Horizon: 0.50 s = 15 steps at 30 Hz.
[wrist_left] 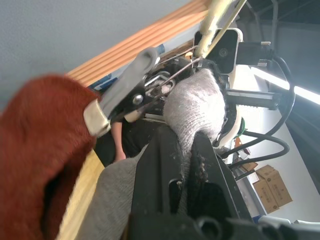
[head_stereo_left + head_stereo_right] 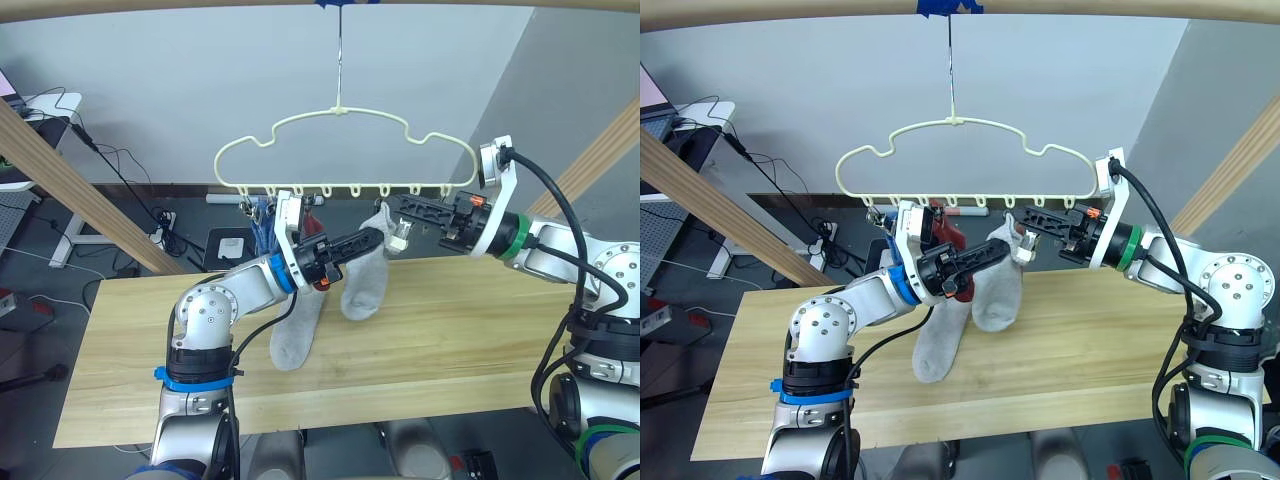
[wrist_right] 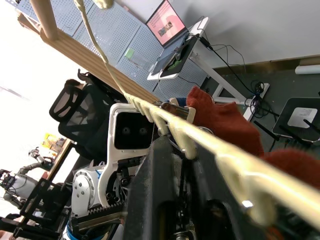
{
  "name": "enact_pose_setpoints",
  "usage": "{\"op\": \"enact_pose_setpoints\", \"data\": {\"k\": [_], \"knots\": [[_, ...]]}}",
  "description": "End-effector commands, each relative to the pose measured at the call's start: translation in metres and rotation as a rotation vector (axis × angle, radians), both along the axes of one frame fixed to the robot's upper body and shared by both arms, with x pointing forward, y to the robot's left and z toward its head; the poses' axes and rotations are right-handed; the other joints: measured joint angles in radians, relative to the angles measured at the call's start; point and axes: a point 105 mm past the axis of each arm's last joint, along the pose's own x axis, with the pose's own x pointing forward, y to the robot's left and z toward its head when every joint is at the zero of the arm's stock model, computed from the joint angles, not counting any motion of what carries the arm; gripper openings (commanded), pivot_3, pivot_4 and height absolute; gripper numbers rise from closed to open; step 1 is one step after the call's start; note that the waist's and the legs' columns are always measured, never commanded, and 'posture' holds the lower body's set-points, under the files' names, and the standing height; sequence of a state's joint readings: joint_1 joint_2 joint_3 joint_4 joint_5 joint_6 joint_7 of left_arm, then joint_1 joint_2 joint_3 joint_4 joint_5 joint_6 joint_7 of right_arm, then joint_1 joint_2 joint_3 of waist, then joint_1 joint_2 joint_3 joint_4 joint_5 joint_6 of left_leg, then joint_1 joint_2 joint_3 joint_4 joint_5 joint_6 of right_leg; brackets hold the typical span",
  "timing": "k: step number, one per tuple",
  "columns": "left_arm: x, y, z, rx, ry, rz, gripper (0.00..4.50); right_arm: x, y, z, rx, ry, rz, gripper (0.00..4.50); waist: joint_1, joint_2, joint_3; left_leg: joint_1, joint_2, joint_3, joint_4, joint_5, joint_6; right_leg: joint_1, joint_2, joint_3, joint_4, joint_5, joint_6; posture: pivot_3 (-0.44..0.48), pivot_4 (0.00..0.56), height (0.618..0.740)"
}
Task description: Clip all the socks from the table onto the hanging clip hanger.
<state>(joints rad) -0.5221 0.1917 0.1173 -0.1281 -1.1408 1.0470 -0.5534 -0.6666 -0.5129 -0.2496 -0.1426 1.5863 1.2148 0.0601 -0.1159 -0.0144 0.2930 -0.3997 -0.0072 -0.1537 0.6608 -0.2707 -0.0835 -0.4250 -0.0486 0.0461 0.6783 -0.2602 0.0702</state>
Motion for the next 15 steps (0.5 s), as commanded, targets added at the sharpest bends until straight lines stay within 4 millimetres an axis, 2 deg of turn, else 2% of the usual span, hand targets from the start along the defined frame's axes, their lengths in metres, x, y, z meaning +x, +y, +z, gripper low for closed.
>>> {"op": "enact_pose_setpoints", "data": {"k": [1,5,8,11,15], "knots": [[-0.007,-0.003,0.016,-0.037,-0.050,-0.031,0.00,-0.007,0.002,0.013,0.025,-0.055,0.030,1.95,0.001,0.000,0.000,0.000,0.000,0.000,0.000,0.000,0.000,0.000,0.000,0.000,0.000,0.000,0.000,-0.162,0.245,0.740],[-0.007,-0.002,0.017,-0.032,-0.054,-0.024,0.00,-0.006,0.003,0.013,0.027,-0.058,0.033,3.38,0.001,0.000,0.000,0.000,0.000,0.000,0.000,0.000,0.000,0.000,0.000,0.000,0.000,0.000,0.000,-0.151,0.245,0.740],[-0.007,-0.002,0.015,-0.014,-0.063,-0.006,0.00,-0.006,-0.008,0.015,0.016,-0.066,0.004,4.40,0.004,0.000,0.000,0.000,0.000,0.000,0.000,0.000,0.000,0.000,0.000,0.000,0.000,0.000,0.000,-0.152,0.247,0.740],[-0.006,-0.003,0.014,0.001,-0.085,0.017,0.00,-0.009,-0.023,0.013,-0.048,-0.084,-0.044,4.46,0.007,0.000,0.000,0.000,0.000,0.000,0.000,0.000,0.000,0.000,0.000,0.000,-0.001,0.000,0.000,-0.164,0.252,0.740],[-0.001,-0.007,0.008,0.040,-0.132,0.059,0.00,-0.022,-0.044,0.005,-0.181,-0.119,-0.090,4.46,0.013,0.000,0.000,-0.001,0.000,0.001,0.000,0.000,0.000,0.000,0.000,-0.001,-0.002,0.000,0.000,-0.191,0.260,0.740]]}}
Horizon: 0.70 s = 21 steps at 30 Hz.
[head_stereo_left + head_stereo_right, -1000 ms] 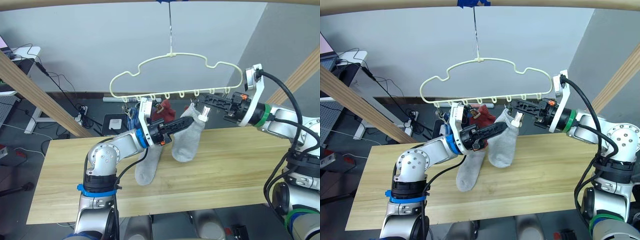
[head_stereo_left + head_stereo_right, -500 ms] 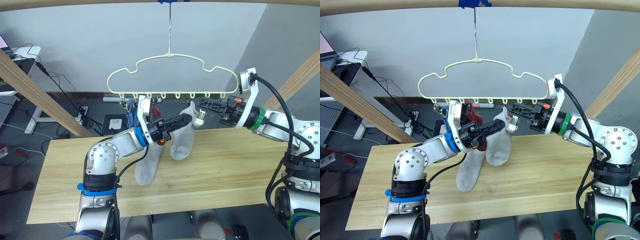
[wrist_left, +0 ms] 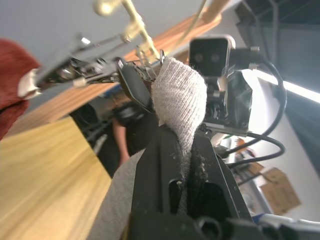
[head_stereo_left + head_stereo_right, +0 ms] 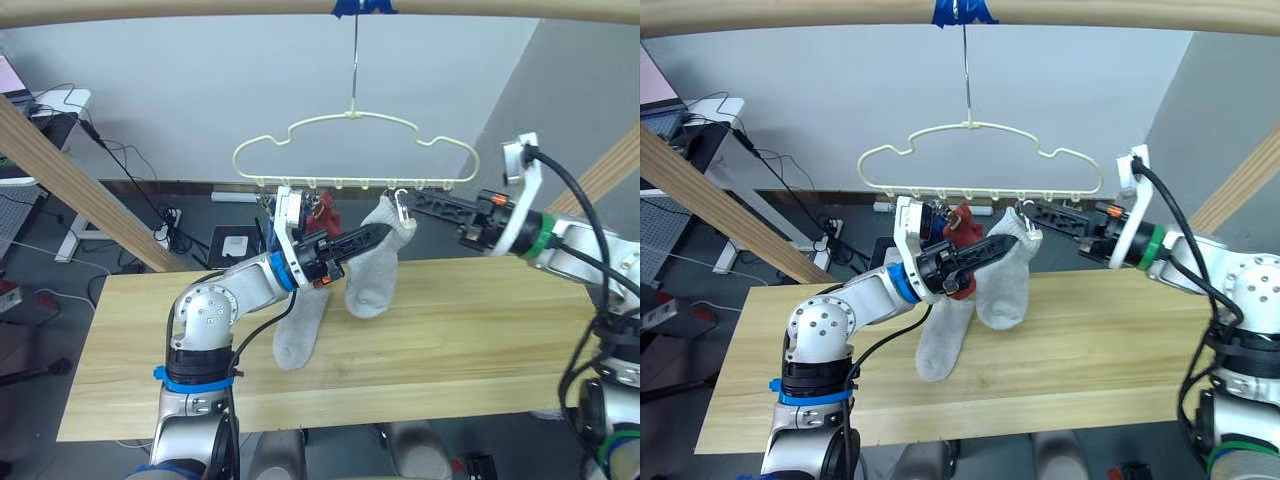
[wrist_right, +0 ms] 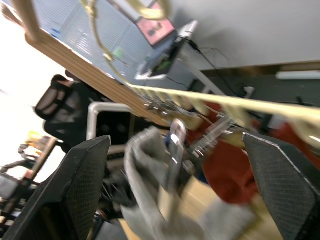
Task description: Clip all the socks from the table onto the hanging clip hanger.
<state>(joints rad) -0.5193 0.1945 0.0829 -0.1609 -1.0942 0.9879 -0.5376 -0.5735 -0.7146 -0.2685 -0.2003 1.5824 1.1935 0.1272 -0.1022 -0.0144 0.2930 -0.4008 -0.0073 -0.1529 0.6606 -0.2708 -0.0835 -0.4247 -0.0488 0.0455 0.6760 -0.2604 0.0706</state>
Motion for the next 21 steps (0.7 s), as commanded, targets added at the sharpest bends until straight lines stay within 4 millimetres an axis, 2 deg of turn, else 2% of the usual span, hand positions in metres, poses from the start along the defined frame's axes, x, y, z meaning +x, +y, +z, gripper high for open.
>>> {"op": "enact_pose_setpoints", "data": {"k": [1,6,10,13,17,21], "knots": [[-0.001,-0.003,0.005,0.019,-0.091,0.020,0.00,-0.017,-0.012,0.008,-0.087,-0.093,-0.015,4.46,-0.001,0.000,0.000,0.000,0.000,0.001,0.000,0.000,0.000,0.000,0.000,0.000,0.000,0.000,0.000,-0.199,0.263,0.740],[0.007,0.000,-0.003,0.082,-0.148,0.058,1.27,-0.026,-0.026,-0.009,-0.248,-0.148,-0.117,4.50,-0.006,0.000,0.000,0.001,0.002,0.005,0.000,0.000,0.000,0.000,0.000,0.001,0.000,0.000,0.000,-0.221,0.273,0.740],[0.008,0.008,-0.008,0.153,-0.213,0.087,2.35,-0.028,-0.026,-0.023,-0.337,-0.212,-0.191,4.50,-0.012,-0.001,0.000,0.001,0.002,0.006,0.000,0.000,0.000,0.000,0.000,0.002,0.000,-0.001,0.001,-0.220,0.277,0.740],[0.002,0.019,-0.014,0.225,-0.273,0.102,3.39,-0.029,-0.022,-0.033,-0.376,-0.257,-0.242,4.50,-0.014,-0.001,0.000,0.002,0.003,0.007,0.000,0.000,0.000,0.000,0.001,0.003,0.000,-0.001,0.001,-0.215,0.280,0.740],[-0.016,0.037,-0.018,0.334,-0.403,0.124,4.49,-0.025,-0.020,-0.036,-0.403,-0.333,-0.352,4.50,-0.015,-0.001,0.000,0.002,0.003,0.008,0.000,0.000,0.000,0.000,0.001,0.004,-0.001,-0.001,0.001,-0.204,0.280,0.740],[-0.047,0.049,-0.012,0.382,-0.542,0.106,4.49,-0.022,-0.018,-0.032,-0.406,-0.421,-0.465,4.50,-0.010,-0.001,0.001,0.002,0.003,0.008,-0.001,0.000,0.000,0.000,0.001,0.004,-0.002,-0.001,0.001,-0.185,0.282,0.740]]}}
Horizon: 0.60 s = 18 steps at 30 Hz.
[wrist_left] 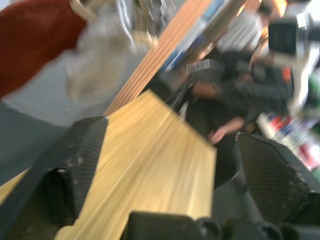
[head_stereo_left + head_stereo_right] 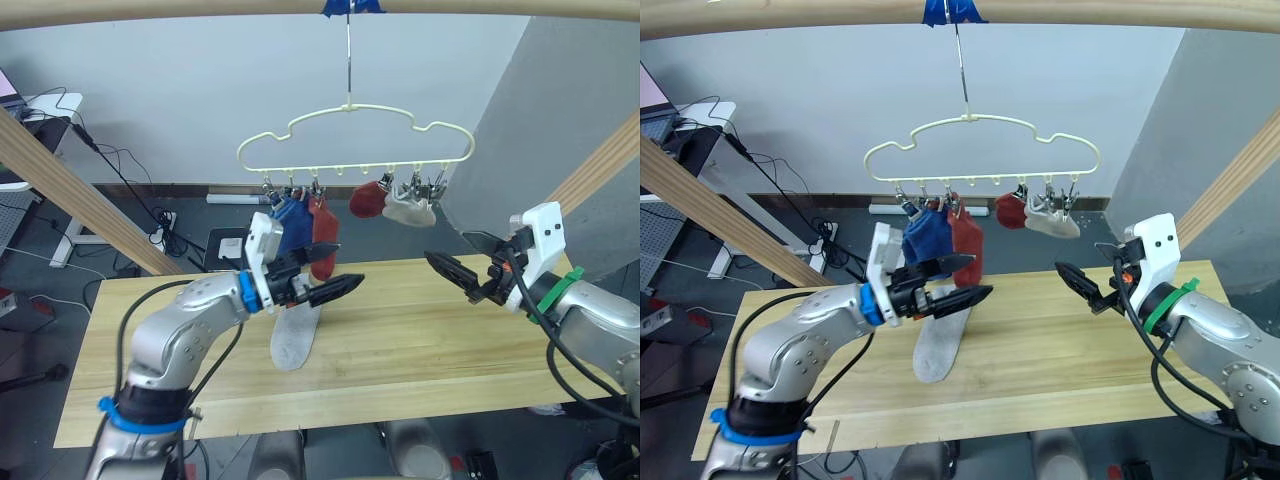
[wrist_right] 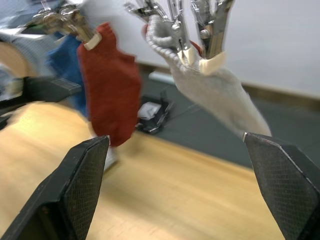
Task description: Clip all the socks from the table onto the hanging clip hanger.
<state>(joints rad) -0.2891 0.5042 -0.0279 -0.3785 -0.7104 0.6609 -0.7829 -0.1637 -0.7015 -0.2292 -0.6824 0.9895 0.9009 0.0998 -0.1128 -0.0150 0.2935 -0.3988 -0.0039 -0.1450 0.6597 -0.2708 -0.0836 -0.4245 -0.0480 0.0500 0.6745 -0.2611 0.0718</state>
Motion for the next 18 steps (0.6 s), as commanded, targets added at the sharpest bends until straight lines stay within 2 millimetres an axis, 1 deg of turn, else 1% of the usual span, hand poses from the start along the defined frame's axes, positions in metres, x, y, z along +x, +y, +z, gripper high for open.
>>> {"op": "enact_pose_setpoints", "data": {"k": [1,2,5,8,11,18], "knots": [[-0.032,0.003,0.024,0.005,-0.175,-0.071,4.49,-0.002,0.004,0.017,-0.029,-0.166,-0.077,4.50,0.001,0.000,0.000,0.000,0.000,0.000,0.000,0.000,0.000,0.000,0.000,0.000,0.000,0.000,0.000,-0.185,0.282,0.740],[-0.040,0.004,0.026,0.009,-0.192,-0.084,4.49,-0.003,0.006,0.019,-0.043,-0.205,-0.094,4.50,0.002,0.000,0.000,0.000,0.000,0.000,0.000,0.000,0.000,0.000,0.000,0.000,-0.001,0.000,0.000,-0.169,0.281,0.740],[-0.054,0.010,0.028,0.020,-0.221,-0.092,4.50,-0.002,0.013,0.021,-0.069,-0.276,-0.133,3.94,0.005,0.000,0.000,0.000,0.000,0.000,0.000,0.000,0.000,0.000,0.000,0.000,-0.001,0.000,0.000,-0.157,0.282,0.740],[-0.059,0.015,0.026,0.038,-0.228,-0.077,4.50,0.002,0.015,0.021,-0.106,-0.334,-0.201,2.95,0.007,0.000,0.000,0.000,0.000,0.000,0.000,0.000,0.000,0.000,0.000,0.000,-0.001,0.000,0.000,-0.148,0.279,0.740],[-0.059,0.015,0.026,0.031,-0.233,-0.059,4.50,0.008,0.013,0.021,-0.131,-0.372,-0.276,2.95,0.008,0.000,0.000,0.000,0.000,0.000,0.000,0.000,0.000,0.000,0.000,0.000,-0.001,0.000,0.001,-0.144,0.277,0.740],[-0.061,0.007,0.033,-0.004,-0.263,-0.039,4.50,0.017,0.017,0.017,-0.119,-0.399,-0.352,2.95,0.010,0.000,0.000,0.000,0.000,0.000,0.000,0.000,0.000,0.000,0.000,0.000,-0.001,0.000,0.000,-0.141,0.272,0.740]]}}
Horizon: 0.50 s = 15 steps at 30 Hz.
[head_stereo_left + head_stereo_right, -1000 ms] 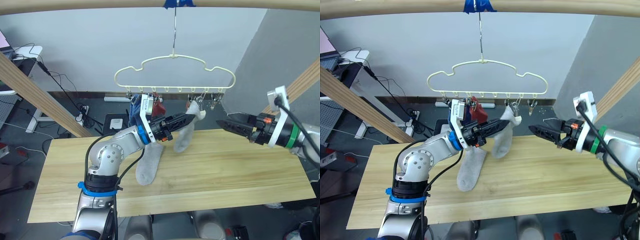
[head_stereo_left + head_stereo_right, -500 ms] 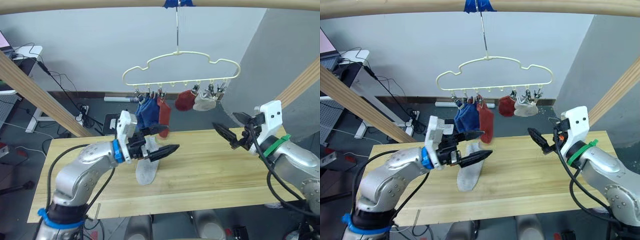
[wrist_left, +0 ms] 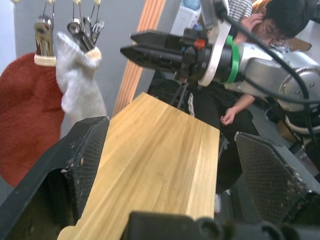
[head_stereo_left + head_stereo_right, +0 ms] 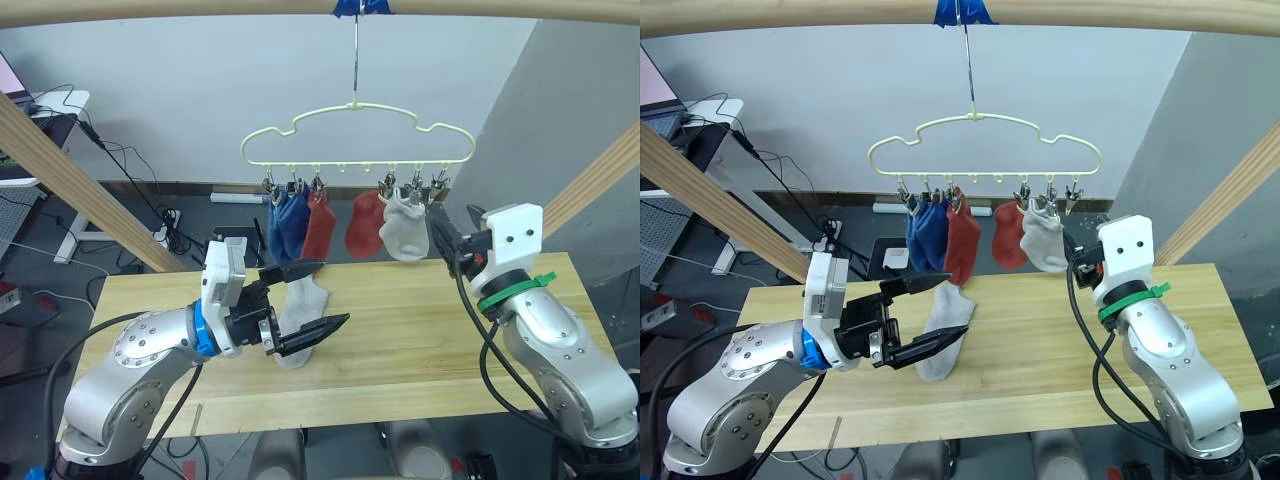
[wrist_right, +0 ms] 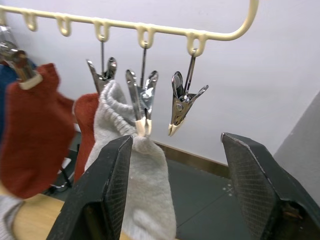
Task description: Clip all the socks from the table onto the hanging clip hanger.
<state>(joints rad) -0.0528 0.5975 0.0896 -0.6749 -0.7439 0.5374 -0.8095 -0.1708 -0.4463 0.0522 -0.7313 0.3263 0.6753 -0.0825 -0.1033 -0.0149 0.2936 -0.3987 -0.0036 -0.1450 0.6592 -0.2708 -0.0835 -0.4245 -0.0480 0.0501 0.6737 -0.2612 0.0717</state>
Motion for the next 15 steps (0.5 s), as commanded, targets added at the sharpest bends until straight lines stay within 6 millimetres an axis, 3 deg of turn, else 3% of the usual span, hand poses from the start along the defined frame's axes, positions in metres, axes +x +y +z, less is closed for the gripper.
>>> {"op": "enact_pose_setpoints", "data": {"k": [1,6,15], "knots": [[-0.010,-0.008,0.014,-0.028,-0.069,-0.025,4.50,0.000,0.001,0.011,0.010,-0.077,-0.037,2.95,0.001,0.000,0.000,0.000,0.000,0.000,0.000,0.000,0.000,0.000,0.000,0.000,0.000,0.000,0.000,-0.138,0.269,0.740],[-0.012,-0.011,0.026,-0.061,-0.131,-0.029,4.50,0.010,0.003,0.016,0.037,-0.109,-0.084,2.95,0.004,0.000,0.000,0.000,0.000,0.000,0.000,0.000,0.000,0.000,0.000,0.000,0.000,0.000,0.000,-0.130,0.269,0.740],[-0.010,-0.013,0.027,-0.061,-0.140,-0.019,4.50,0.017,0.014,0.019,0.075,-0.128,-0.081,2.95,0.006,0.000,0.000,0.001,0.000,0.000,0.000,0.000,0.000,0.000,0.000,0.000,0.001,0.000,0.000,-0.124,0.273,0.740]]}}
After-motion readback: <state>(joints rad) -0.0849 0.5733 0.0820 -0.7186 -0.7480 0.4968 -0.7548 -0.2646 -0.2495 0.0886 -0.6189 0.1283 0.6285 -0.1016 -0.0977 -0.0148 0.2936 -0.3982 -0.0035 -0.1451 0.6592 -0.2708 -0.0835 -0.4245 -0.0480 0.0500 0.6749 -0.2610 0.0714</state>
